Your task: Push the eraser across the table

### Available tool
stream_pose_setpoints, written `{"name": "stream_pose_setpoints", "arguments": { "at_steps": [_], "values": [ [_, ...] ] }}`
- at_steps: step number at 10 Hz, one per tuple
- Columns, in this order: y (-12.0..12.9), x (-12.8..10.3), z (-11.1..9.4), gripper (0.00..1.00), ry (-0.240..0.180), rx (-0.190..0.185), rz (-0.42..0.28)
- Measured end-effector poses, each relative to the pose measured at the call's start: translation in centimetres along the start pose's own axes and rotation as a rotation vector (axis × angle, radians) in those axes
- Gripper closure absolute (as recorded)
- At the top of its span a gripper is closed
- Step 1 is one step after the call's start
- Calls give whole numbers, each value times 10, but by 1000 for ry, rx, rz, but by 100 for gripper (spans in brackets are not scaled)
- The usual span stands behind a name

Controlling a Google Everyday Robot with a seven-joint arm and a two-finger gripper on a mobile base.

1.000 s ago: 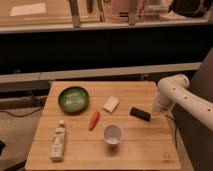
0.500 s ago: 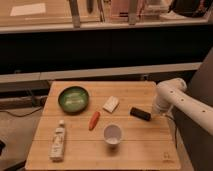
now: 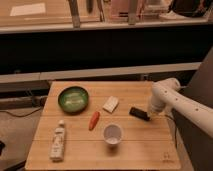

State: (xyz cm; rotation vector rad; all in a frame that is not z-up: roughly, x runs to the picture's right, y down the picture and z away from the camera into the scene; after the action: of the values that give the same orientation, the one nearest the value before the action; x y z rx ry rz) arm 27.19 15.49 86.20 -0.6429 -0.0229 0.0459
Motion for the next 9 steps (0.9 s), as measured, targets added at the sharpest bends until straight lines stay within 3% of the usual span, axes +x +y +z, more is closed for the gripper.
{"name": "stream_pose_setpoints", "arguments": {
  "at_steps": [6,9],
  "values": [
    [-14,-34,3,98,36,-14,-80],
    [-13,-75,6,98,53,-21,-139]
  ]
}}
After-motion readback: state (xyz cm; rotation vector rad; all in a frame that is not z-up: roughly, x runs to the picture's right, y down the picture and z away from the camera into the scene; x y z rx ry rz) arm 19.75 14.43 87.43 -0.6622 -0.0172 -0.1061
